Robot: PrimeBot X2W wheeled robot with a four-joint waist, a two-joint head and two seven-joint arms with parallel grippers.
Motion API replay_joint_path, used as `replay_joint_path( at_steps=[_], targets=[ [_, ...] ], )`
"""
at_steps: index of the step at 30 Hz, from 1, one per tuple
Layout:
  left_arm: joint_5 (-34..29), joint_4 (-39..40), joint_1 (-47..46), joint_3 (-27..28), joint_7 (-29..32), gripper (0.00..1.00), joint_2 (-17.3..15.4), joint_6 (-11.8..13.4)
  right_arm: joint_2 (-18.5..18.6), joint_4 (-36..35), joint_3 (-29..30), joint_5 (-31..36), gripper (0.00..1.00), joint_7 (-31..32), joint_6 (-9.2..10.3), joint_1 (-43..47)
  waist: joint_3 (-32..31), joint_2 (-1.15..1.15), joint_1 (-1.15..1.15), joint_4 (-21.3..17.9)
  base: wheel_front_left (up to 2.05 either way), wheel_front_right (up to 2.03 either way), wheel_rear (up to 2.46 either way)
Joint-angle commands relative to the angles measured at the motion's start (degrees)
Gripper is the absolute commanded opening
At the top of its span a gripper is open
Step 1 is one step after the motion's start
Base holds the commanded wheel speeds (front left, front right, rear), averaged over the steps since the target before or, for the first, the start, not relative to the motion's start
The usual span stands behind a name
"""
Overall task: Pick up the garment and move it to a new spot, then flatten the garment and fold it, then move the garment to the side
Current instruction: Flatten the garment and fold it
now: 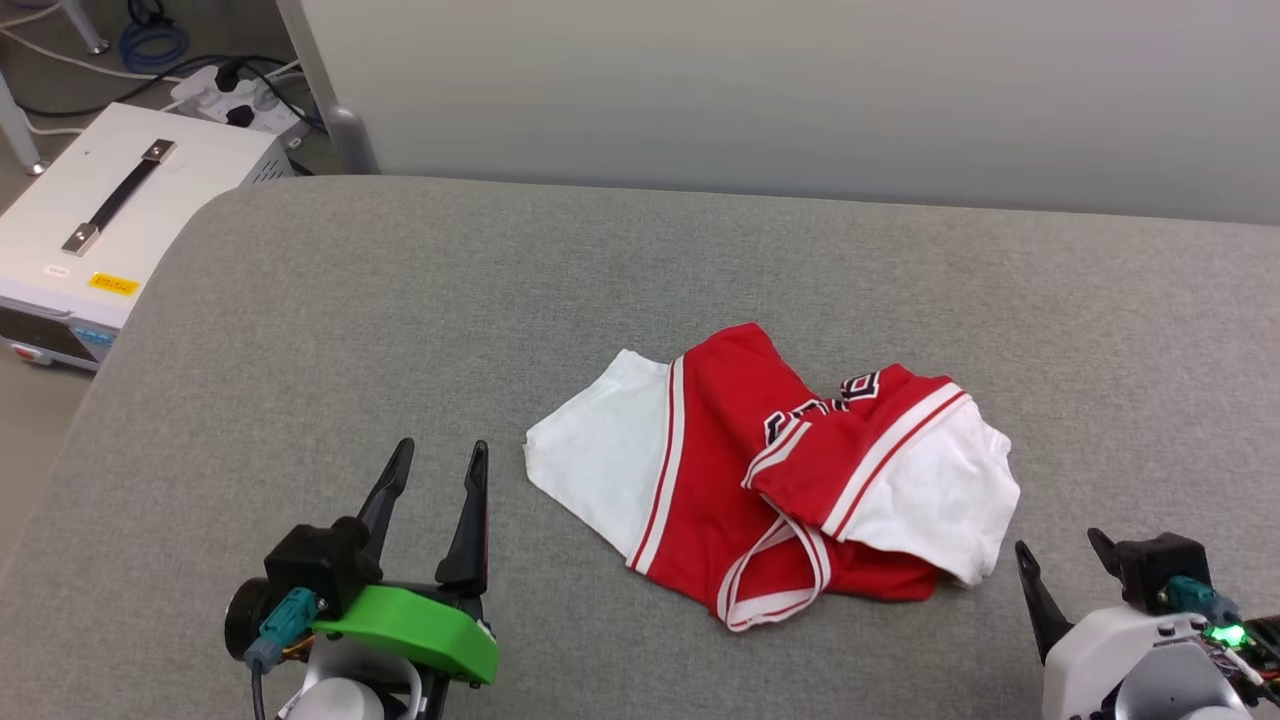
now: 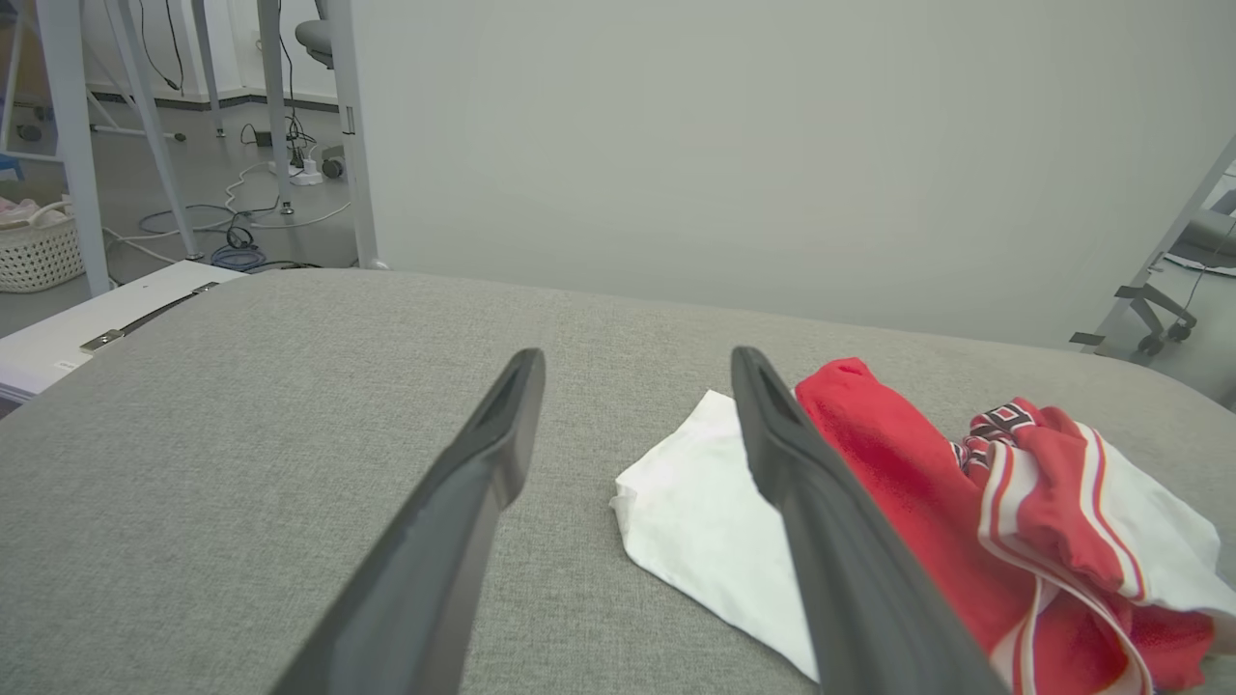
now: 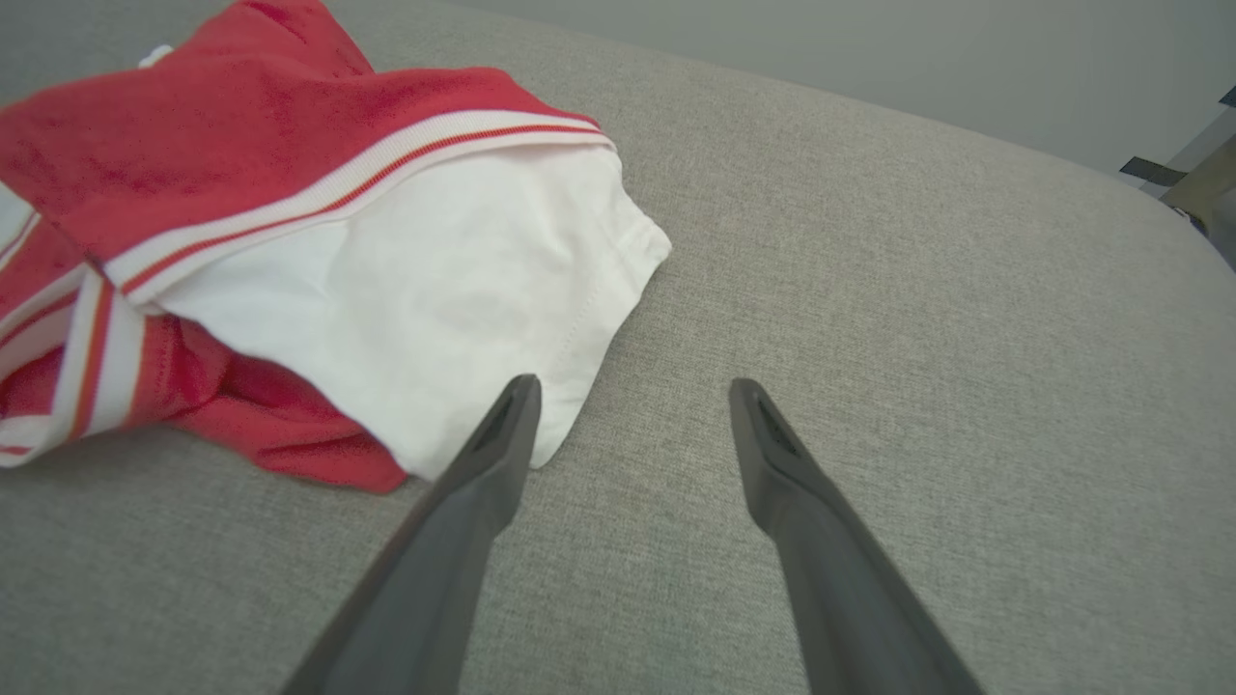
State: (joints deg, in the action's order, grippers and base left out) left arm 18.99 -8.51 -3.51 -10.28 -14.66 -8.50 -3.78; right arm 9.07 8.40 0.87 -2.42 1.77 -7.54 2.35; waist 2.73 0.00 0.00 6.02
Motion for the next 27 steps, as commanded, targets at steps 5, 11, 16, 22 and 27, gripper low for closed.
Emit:
replay_joint_path(
  at_steps=[5, 11, 16, 22, 27],
  targets=[
    [-1.8, -1.3, -0.5, 1.2, -0.3, 1.00, 1.6, -1.4, 4.3, -1.2, -3.4, -6.1, 1.00, 15.5, 0.05, -4.3, 2.1, 0.00, 0.00, 1.6, 0.00, 0.00, 0.00],
    [-3.1, -2.1, -1.8, 2.0, -0.3, 1.00, 2.5, -2.4, 8.0, -1.5, -5.2, -11.5, 1.00, 28.9, 0.05, -7.9, 4.1, 0.00, 0.00, 3.3, 0.00, 0.00, 0.00],
    [-3.8, -2.6, -2.5, 2.3, -0.3, 1.00, 3.1, -3.0, 9.5, -0.6, -7.4, -13.4, 1.00, 33.2, 0.05, -10.4, 5.8, 0.00, 0.00, 4.6, 0.00, 0.00, 0.00],
    [-4.4, -3.0, -3.3, 2.7, -0.3, 1.00, 3.7, -3.3, 10.2, 2.1, -10.2, -14.3, 1.00, 34.9, 0.05, -11.6, 7.4, 0.00, 0.00, 5.8, 0.00, 0.00, 0.00],
    [-4.7, -3.4, -3.6, 3.0, -0.3, 1.00, 4.0, -3.5, 11.0, 5.5, -13.3, -15.8, 0.24, 36.6, 0.05, -11.5, 8.1, 0.00, 0.00, 6.5, 0.00, 0.00, 0.00]
  ],
)
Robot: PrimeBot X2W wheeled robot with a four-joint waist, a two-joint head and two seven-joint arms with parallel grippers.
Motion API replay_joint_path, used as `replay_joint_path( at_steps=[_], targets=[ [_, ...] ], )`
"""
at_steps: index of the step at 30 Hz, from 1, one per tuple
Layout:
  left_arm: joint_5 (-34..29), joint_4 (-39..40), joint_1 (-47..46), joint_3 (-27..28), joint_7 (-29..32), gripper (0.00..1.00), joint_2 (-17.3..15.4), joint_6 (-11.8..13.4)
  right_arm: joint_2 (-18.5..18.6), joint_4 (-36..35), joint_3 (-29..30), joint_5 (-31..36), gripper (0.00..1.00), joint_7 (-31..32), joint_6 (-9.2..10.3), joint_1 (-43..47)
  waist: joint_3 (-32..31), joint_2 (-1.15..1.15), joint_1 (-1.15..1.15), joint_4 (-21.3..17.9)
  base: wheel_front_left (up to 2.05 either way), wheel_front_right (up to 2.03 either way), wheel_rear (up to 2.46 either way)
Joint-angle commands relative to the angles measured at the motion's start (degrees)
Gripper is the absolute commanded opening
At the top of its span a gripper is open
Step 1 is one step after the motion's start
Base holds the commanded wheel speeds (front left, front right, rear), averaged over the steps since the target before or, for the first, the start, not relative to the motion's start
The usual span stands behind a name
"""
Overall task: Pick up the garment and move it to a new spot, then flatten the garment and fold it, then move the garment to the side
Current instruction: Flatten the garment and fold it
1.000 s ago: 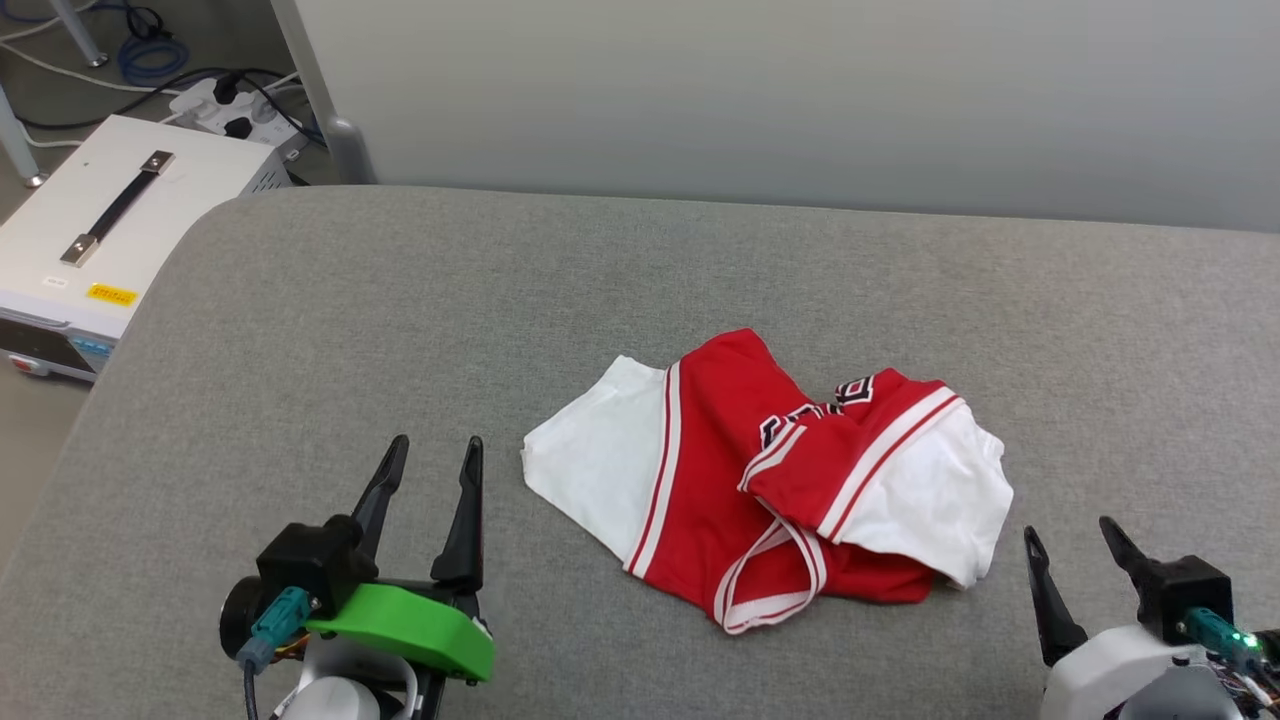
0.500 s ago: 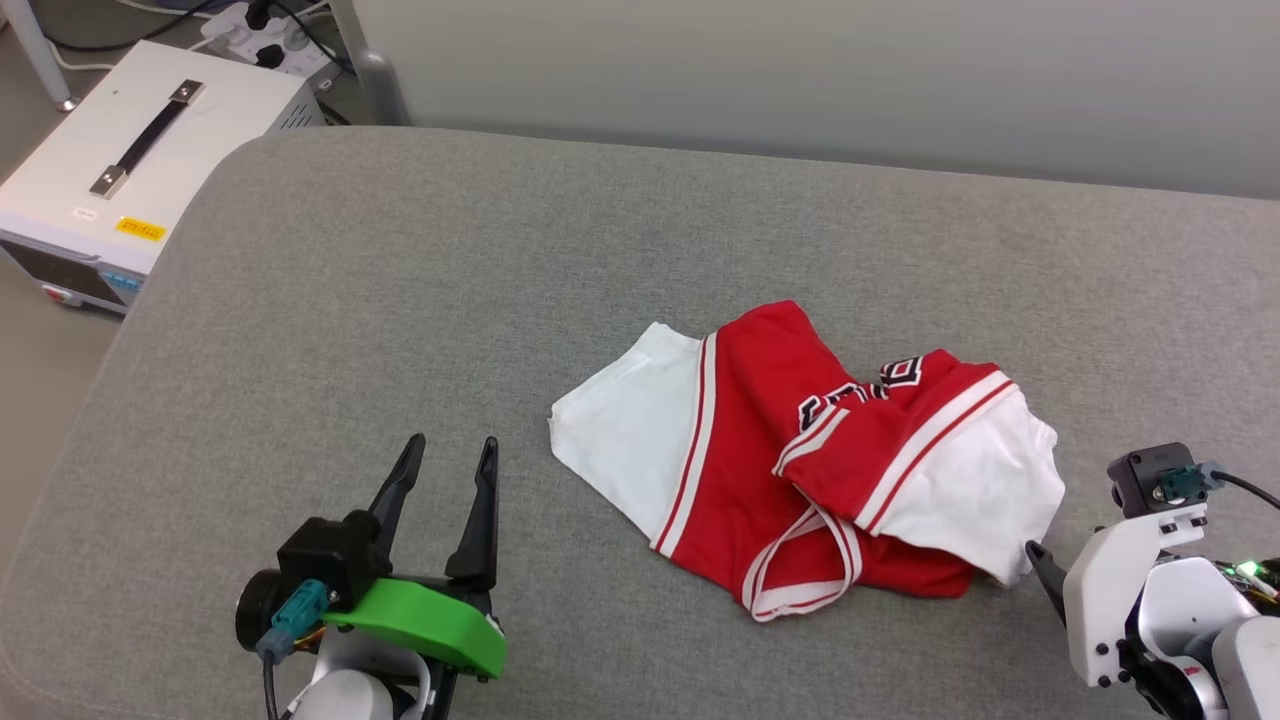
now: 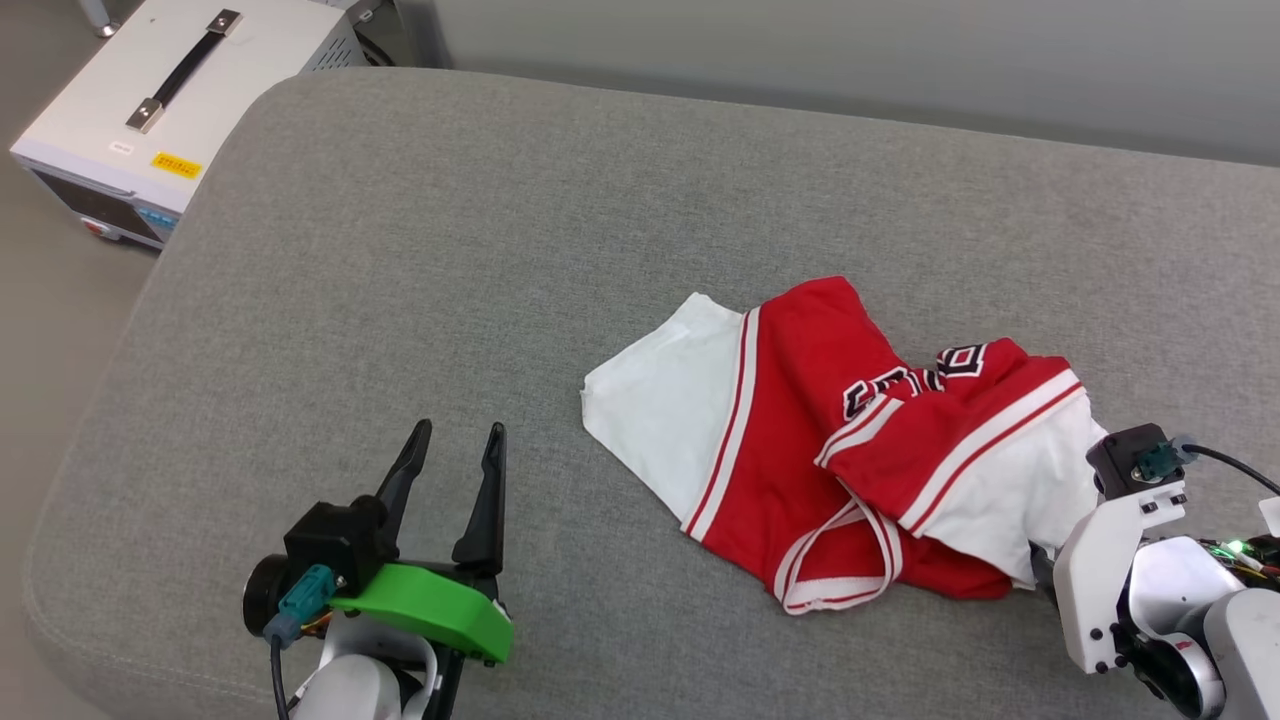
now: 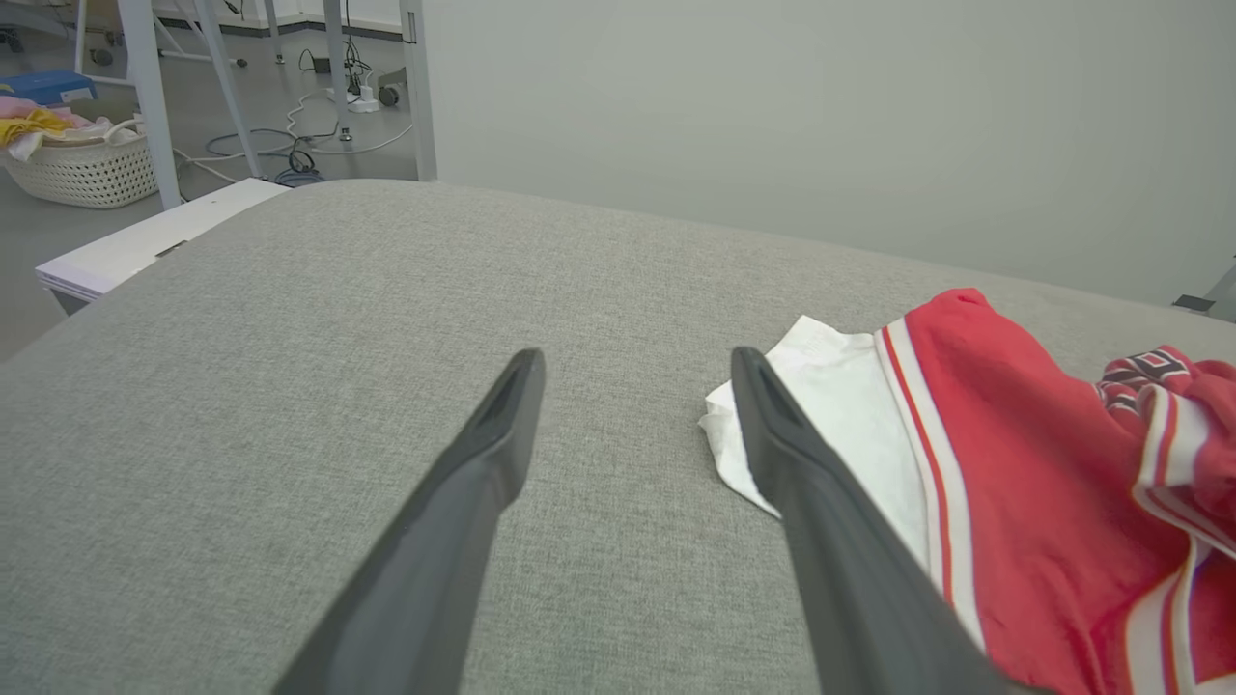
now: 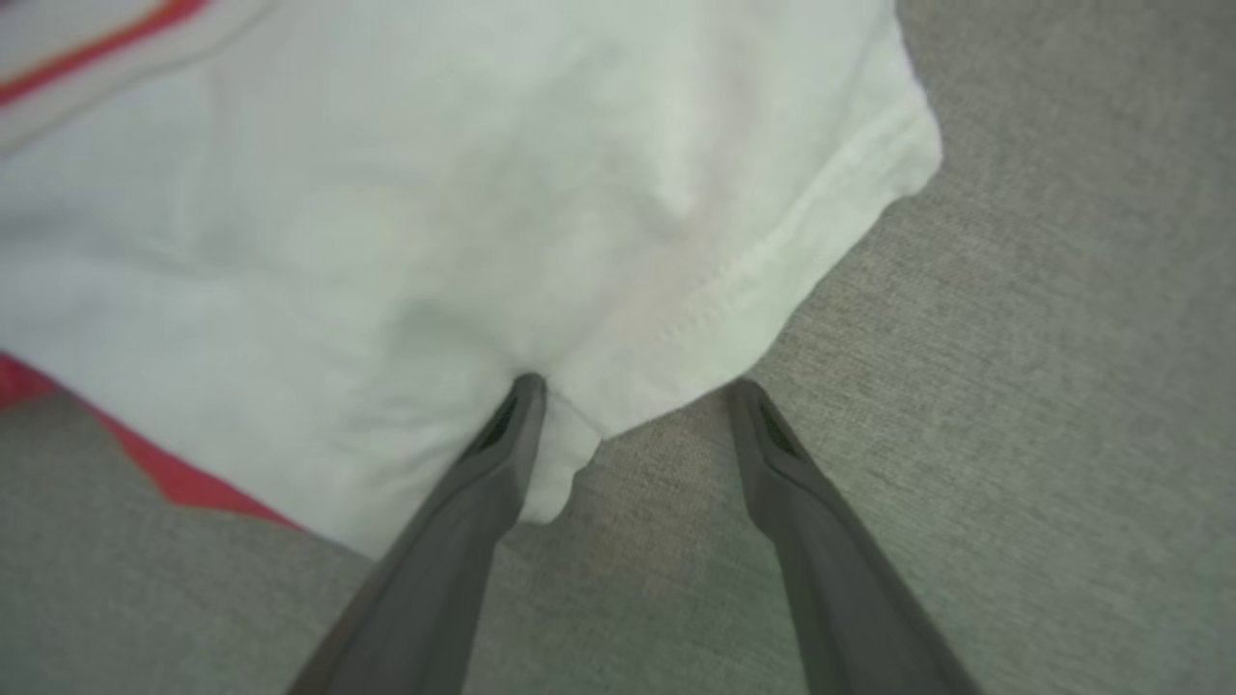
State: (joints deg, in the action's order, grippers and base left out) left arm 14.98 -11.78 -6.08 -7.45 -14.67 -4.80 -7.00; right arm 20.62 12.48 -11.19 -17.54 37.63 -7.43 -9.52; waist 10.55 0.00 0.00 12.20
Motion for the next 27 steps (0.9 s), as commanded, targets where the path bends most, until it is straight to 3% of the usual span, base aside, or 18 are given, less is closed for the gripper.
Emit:
replay_joint_path(
  at_steps=[1, 10, 22, 27],
  targets=[
    [-0.7, -0.2, -1.1, 0.3, -0.3, 1.00, 0.4, -0.3, -0.5, 1.8, -1.8, -1.2, 0.00, 1.1, -0.06, 0.4, 0.3, 0.00, 0.00, 0.4, 0.00, 0.00, 0.00],
    [-1.0, -1.1, -0.7, 1.3, -0.3, 1.00, 0.8, -0.4, 2.7, 1.5, -3.2, -3.5, 0.00, 0.4, -0.06, 0.8, -1.3, 0.00, 0.00, -1.4, 0.00, 0.00, 0.00],
    [-1.1, -1.2, -0.8, 1.4, -0.3, 1.00, 1.2, -0.5, 19.0, -2.1, 2.8, -2.4, 0.00, 1.4, -0.06, 5.6, -2.5, 0.00, 0.00, -5.0, 0.00, 0.00, 0.00],
    [-0.9, -1.4, -1.3, 1.2, -0.3, 1.00, 1.3, -0.5, 22.4, 1.4, 4.6, -1.5, 0.00, -0.3, -0.06, 5.8, -1.6, 0.00, 0.00, -5.0, 0.00, 0.00, 0.00]
  ],
)
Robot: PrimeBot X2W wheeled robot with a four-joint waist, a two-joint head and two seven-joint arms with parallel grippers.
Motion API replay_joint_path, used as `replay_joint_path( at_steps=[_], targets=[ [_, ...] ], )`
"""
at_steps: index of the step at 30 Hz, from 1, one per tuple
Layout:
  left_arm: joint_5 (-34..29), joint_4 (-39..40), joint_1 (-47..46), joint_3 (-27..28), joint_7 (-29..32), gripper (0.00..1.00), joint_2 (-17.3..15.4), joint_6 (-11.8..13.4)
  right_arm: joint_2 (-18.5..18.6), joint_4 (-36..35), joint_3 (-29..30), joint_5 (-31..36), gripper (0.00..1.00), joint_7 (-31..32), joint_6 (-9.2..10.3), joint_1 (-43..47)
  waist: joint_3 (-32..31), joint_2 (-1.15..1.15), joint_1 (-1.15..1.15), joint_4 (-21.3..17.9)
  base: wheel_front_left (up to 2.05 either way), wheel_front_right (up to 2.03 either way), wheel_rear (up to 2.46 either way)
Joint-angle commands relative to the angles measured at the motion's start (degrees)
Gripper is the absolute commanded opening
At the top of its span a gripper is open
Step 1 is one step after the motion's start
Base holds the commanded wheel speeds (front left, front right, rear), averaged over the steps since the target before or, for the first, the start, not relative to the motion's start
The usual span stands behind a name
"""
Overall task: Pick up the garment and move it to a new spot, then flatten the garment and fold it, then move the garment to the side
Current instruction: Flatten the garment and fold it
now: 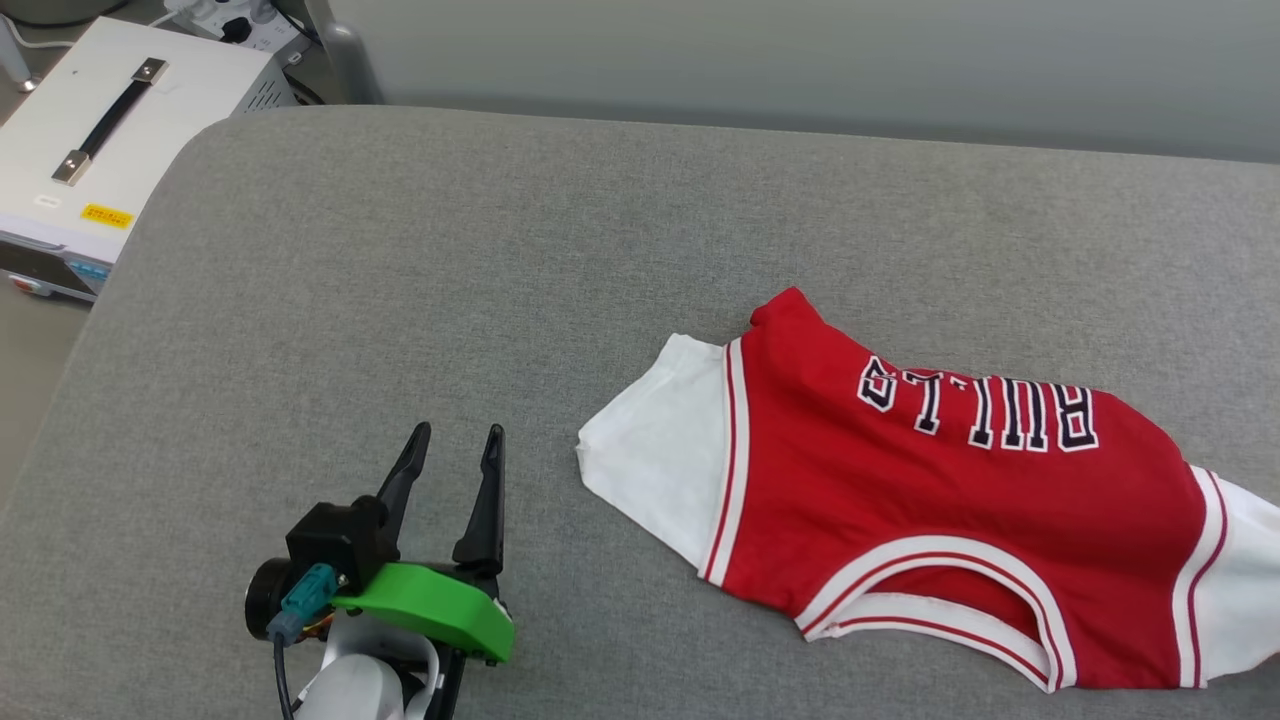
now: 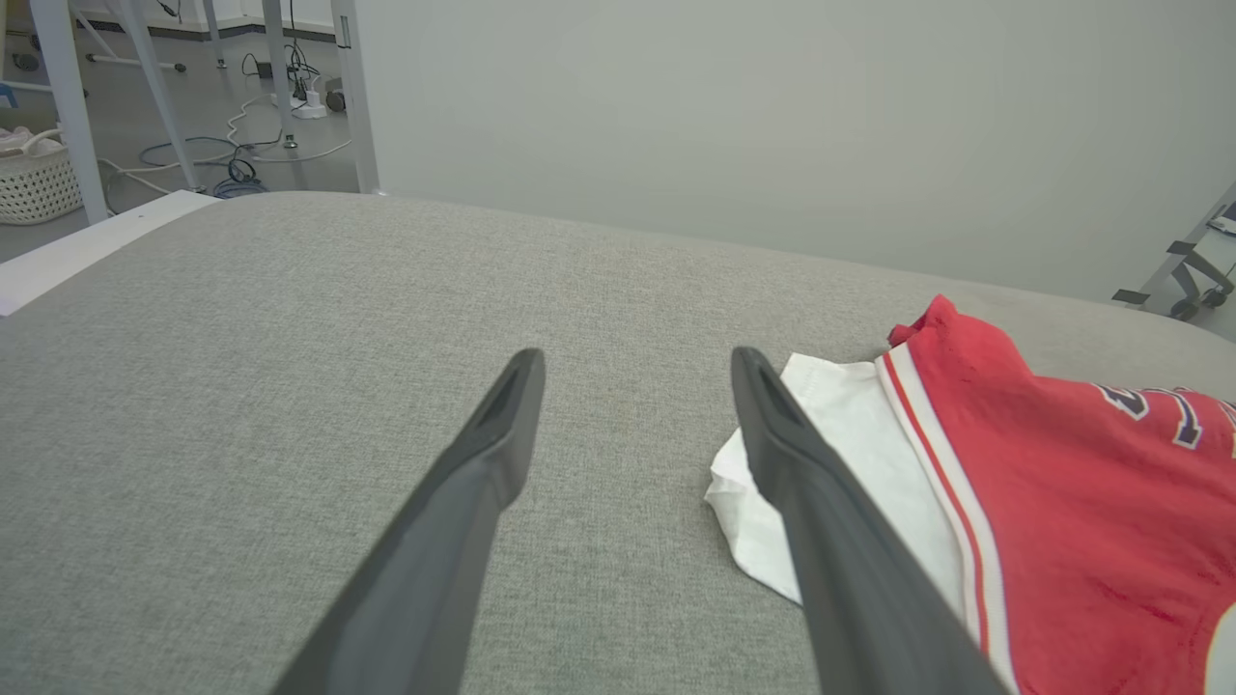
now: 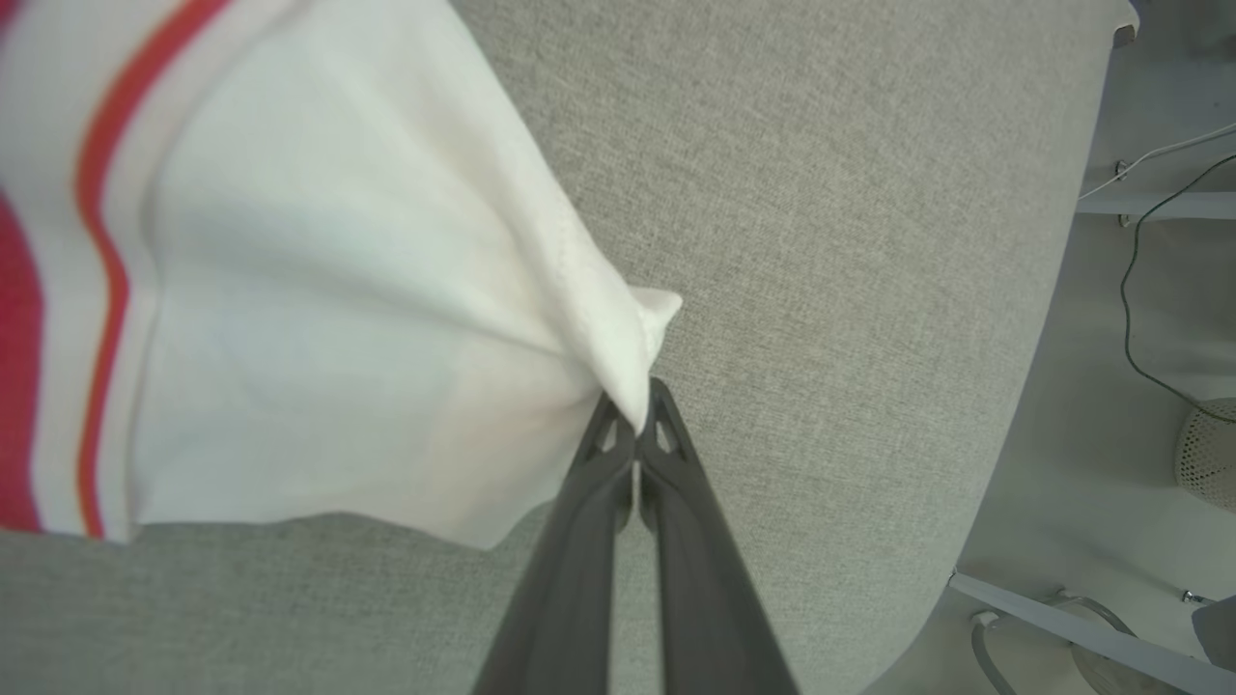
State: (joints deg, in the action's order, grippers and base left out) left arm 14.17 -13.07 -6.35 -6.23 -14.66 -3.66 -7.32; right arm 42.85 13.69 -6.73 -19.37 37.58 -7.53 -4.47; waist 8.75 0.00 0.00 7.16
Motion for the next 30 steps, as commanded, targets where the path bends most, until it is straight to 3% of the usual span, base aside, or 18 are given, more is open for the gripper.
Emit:
replay_joint_path(
  at_steps=[1, 2, 4, 9, 10, 13, 19, 24, 30],
  targets=[
    [-0.1, -0.2, -1.1, 0.0, -0.3, 1.00, 0.2, -0.2, 0.2, 1.2, 0.2, 0.6, 0.00, -0.9, 0.04, 0.6, 0.3, 0.00, 0.00, 0.0, 0.00, 0.00, 0.00],
    [-0.1, -0.4, -1.2, -0.1, -0.3, 1.00, 0.2, -0.2, 0.0, 2.2, 0.3, 0.9, 0.00, -1.4, 0.04, 0.4, 0.3, 0.00, 0.00, 0.0, 0.00, 0.00, 0.00],
    [-0.1, -0.7, -1.2, 0.0, -0.3, 1.00, 0.2, -0.2, -0.5, 3.8, 0.3, 2.4, 1.00, -3.9, 0.04, -0.4, 0.2, 0.00, 0.00, -0.2, 0.00, 0.00, 0.00],
    [-0.1, -1.5, -1.0, 0.4, -0.3, 1.00, 0.2, -0.2, -4.1, 7.0, 1.9, 3.7, 1.00, -9.6, 0.04, -2.4, -1.3, 0.00, 0.00, -1.1, 0.00, 0.00, 0.00],
    [-0.2, -1.4, -0.8, 0.6, -0.3, 1.00, 0.2, -0.2, -5.7, 6.5, 4.0, 4.5, 1.00, -14.2, 0.04, -3.3, -2.3, 0.00, 0.00, -1.9, 0.00, 0.00, 0.00],
    [-0.1, -1.1, -0.6, 0.7, -0.3, 1.00, 0.2, -0.2, -9.1, 4.9, 8.9, 4.7, 1.00, -20.2, 0.04, -4.3, -3.1, 0.00, 0.00, -2.7, 0.00, 0.00, 0.00],
    [-1.1, 0.0, 0.2, -0.1, -0.3, 1.00, -0.2, -0.2, -15.4, -2.5, 13.0, 5.4, 1.00, -31.3, 0.04, -1.8, -4.1, 0.00, 0.00, -4.2, 0.00, 0.00, 0.00],
    [-0.2, 0.7, 1.1, -0.4, -0.3, 1.00, 0.1, -0.2, -23.3, -9.6, 16.0, 5.9, 1.00, -40.3, 0.04, 2.1, -4.3, 0.00, 0.00, -5.2, 0.00, 0.00, 0.00],
    [2.0, 0.9, 0.6, -1.6, -0.3, 1.00, -0.5, -0.2, -29.8, -16.1, 16.2, 7.7, 1.00, -43.5, 0.04, 6.2, -2.7, 0.00, 0.00, -6.6, 0.00, 0.00, 0.00]
  ],
)
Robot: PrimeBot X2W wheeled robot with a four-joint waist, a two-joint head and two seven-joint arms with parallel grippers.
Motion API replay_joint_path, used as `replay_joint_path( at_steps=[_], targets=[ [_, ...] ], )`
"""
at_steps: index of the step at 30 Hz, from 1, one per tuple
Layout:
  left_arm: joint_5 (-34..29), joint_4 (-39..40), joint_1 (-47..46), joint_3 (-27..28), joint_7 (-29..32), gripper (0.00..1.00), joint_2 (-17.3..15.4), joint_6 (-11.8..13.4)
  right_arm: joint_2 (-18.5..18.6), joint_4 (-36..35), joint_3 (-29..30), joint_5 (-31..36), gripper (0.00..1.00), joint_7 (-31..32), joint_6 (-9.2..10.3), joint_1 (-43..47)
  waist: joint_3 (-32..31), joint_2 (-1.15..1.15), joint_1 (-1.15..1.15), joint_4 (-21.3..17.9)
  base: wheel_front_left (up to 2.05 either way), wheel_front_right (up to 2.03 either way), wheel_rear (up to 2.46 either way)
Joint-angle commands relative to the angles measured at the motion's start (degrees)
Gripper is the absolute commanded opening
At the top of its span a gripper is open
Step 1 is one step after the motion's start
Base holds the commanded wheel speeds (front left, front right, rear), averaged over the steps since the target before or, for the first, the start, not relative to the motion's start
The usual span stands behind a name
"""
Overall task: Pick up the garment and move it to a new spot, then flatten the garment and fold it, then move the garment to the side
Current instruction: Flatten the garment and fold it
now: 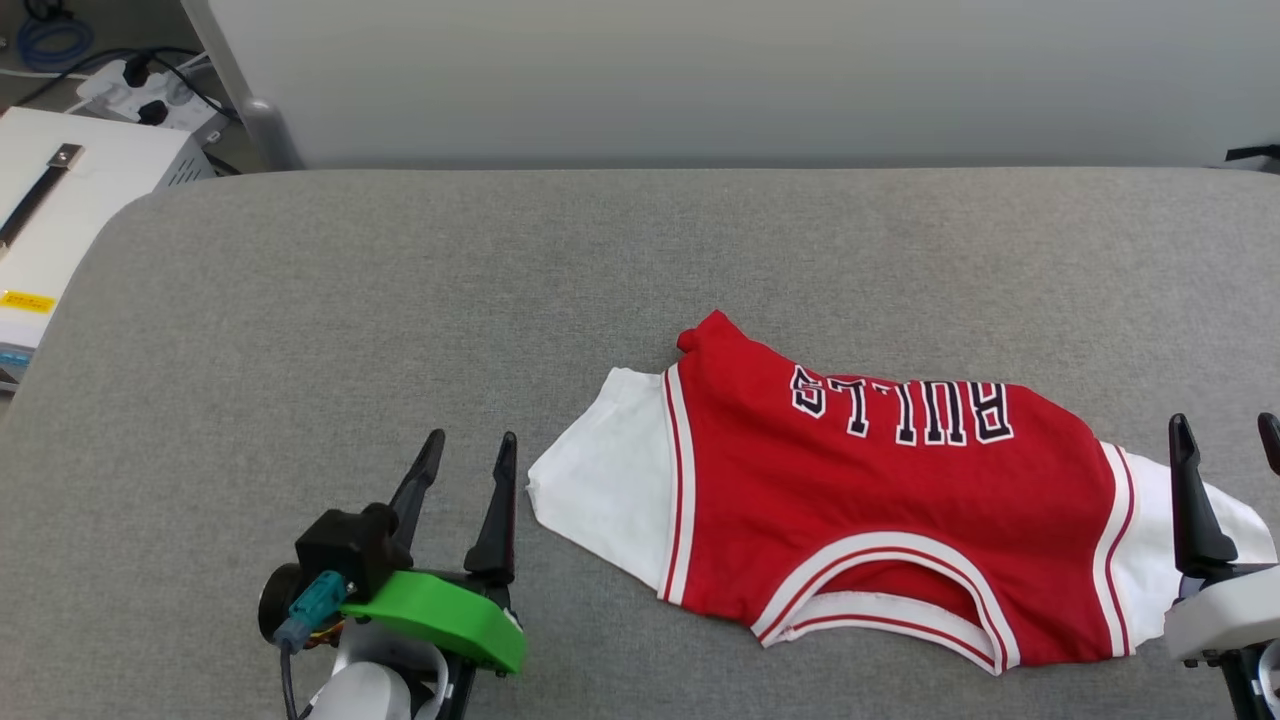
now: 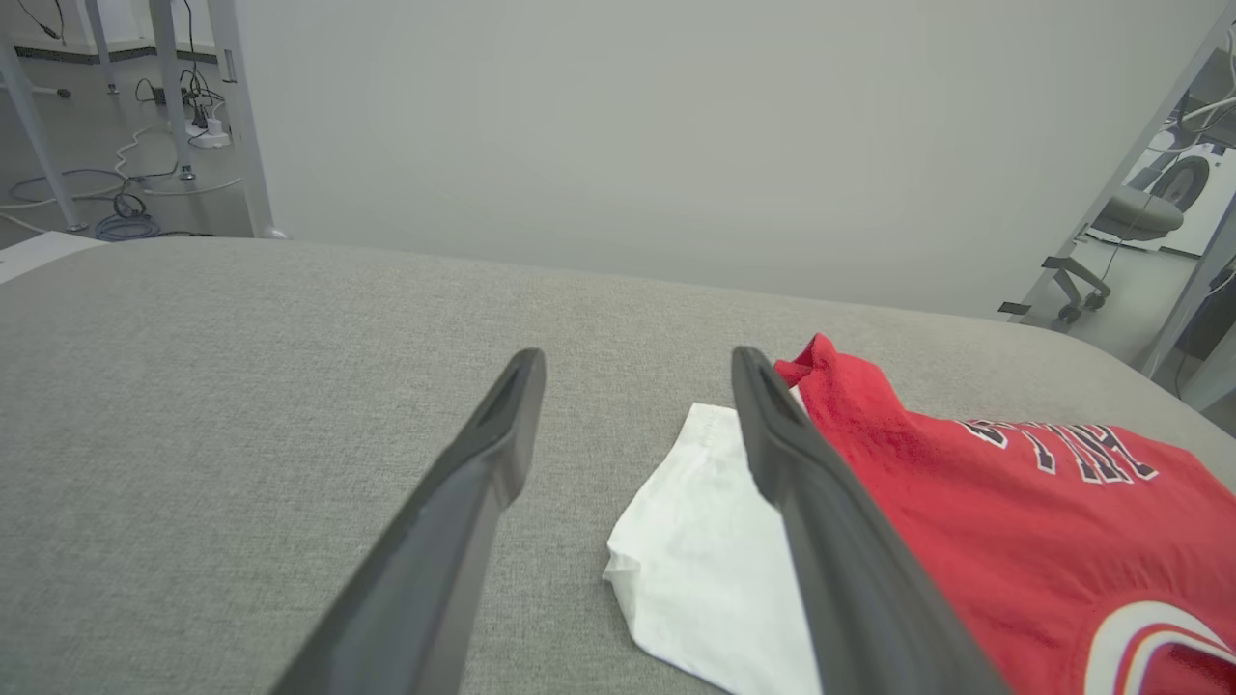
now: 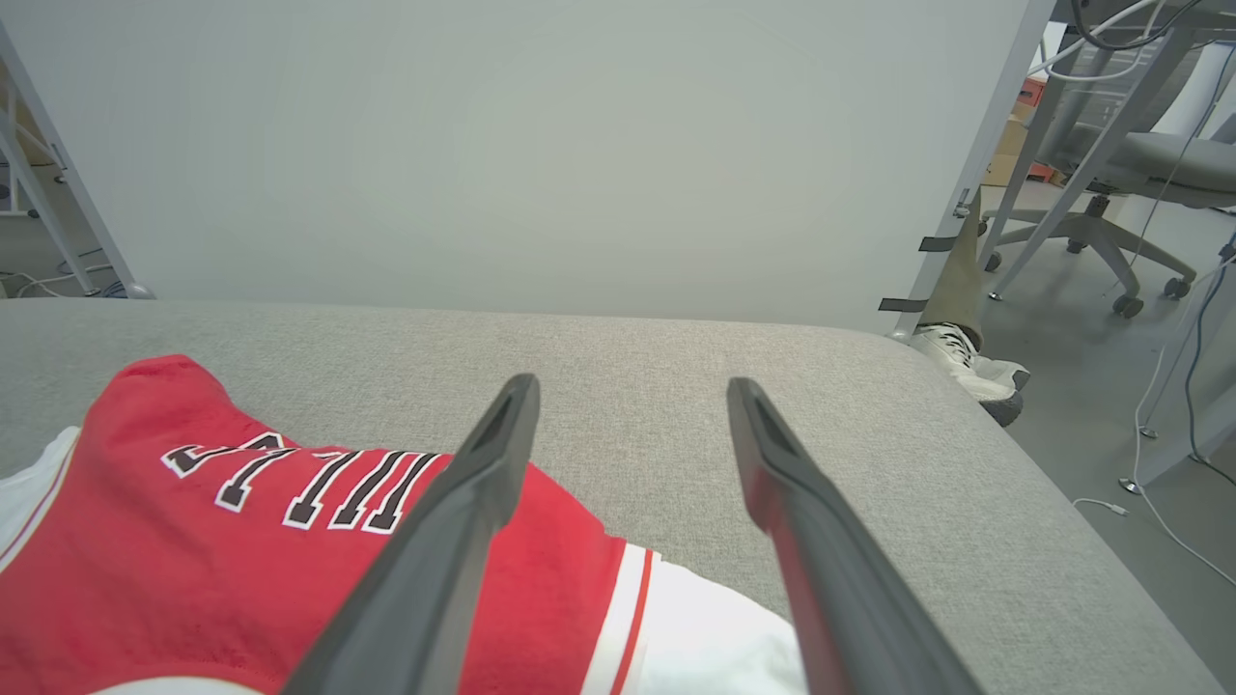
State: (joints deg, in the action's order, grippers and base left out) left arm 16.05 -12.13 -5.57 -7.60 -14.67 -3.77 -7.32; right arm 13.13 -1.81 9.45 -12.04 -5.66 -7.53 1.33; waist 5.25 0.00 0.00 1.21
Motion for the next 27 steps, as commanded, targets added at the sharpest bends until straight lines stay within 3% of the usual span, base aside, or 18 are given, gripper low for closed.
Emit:
replay_joint_path(
  at_steps=[1, 8, 11, 18, 19, 27],
  targets=[
    [0.2, -0.3, -0.5, -1.0, 0.5, 1.00, -1.0, -0.2, -0.7, -1.4, 0.0, 0.7, 1.00, -0.3, 0.04, 0.6, 1.3, 0.00, 0.00, -0.9, 0.00, 0.00, 0.00],
    [-1.2, 1.4, -5.0, -4.0, 15.5, 1.00, -5.9, 1.0, -3.3, -5.2, -0.2, 1.9, 1.00, 1.1, 0.04, 1.8, 4.1, 0.00, 0.00, -3.2, 0.00, 0.00, 0.00],
    [-2.0, 3.8, -7.1, -4.2, 24.5, 1.00, -7.4, 2.9, -3.3, -5.8, -0.3, 2.2, 1.00, 1.4, 0.04, 2.3, 5.4, 0.00, 0.00, -4.2, 0.00, 0.00, 0.00],
    [-3.0, 6.6, -8.3, -6.2, 45.8, 1.00, -10.5, 4.5, -3.5, -5.8, -0.4, 2.7, 1.00, 1.2, 0.04, 1.9, 7.7, 0.00, 0.00, -6.5, 0.00, 0.00, 0.00],
    [-3.6, 7.1, -8.2, -6.3, 50.9, 1.00, -11.4, 5.9, -3.6, -5.6, -1.1, 2.9, 1.00, 0.9, 0.04, 1.3, 8.9, 0.00, 0.00, -7.5, 0.00, 0.00, 0.00],
    [-4.3, 4.5, -8.4, -6.6, 52.8, 1.00, -12.5, 6.8, -3.8, -4.9, -1.3, 3.6, 1.00, 0.7, 0.04, 0.6, 10.9, 0.00, 0.00, -8.8, 0.00, 0.00, 0.00]
  ],
)
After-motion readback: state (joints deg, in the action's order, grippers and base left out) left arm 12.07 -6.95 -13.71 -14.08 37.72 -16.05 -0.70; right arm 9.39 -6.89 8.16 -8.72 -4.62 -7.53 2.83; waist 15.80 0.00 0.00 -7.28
